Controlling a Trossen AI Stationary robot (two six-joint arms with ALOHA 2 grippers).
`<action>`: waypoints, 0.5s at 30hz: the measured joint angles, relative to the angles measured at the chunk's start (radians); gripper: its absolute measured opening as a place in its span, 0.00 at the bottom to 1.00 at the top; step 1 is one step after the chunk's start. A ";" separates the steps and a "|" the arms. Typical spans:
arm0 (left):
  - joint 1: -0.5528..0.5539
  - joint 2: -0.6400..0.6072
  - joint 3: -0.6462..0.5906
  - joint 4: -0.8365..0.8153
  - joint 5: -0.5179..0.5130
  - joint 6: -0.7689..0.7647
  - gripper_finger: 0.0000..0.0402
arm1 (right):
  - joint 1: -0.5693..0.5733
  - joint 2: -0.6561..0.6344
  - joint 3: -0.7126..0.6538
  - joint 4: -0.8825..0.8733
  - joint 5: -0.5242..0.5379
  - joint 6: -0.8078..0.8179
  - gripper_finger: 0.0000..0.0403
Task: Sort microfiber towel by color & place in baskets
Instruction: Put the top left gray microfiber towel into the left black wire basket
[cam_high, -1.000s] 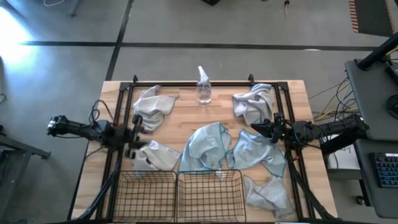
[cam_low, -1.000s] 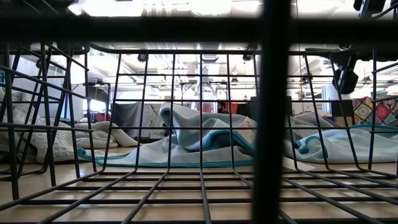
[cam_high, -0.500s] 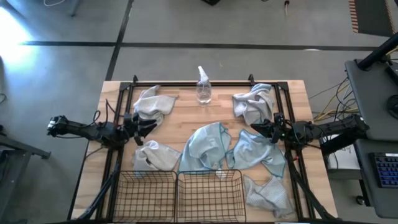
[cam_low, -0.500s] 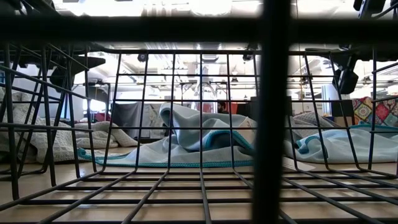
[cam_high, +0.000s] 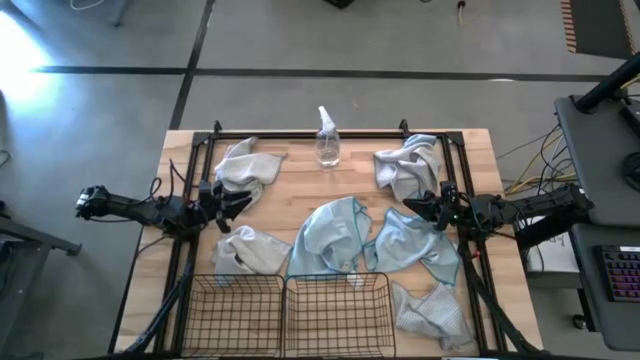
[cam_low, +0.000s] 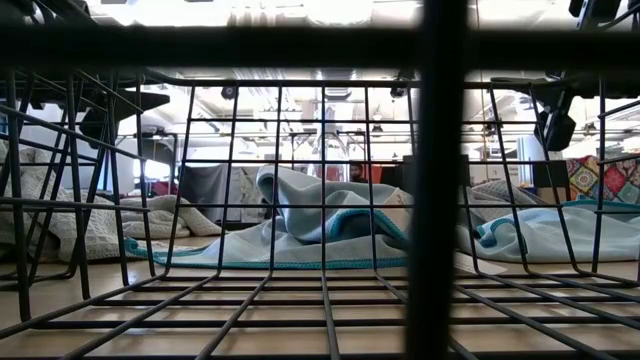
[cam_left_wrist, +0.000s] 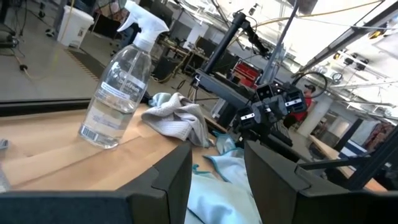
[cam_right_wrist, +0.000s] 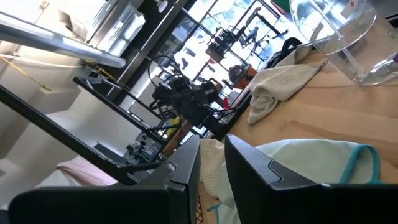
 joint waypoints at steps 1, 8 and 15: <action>0.000 0.000 0.000 0.000 -0.003 0.003 0.33 | 0.000 0.000 0.000 0.000 0.000 0.000 0.17; 0.000 0.000 0.000 -0.005 -0.013 0.014 0.33 | 0.000 0.000 0.000 0.000 0.000 -0.003 0.17; 0.000 0.000 0.000 0.003 -0.012 0.015 0.33 | 0.000 0.000 0.000 0.000 -0.001 -0.003 0.17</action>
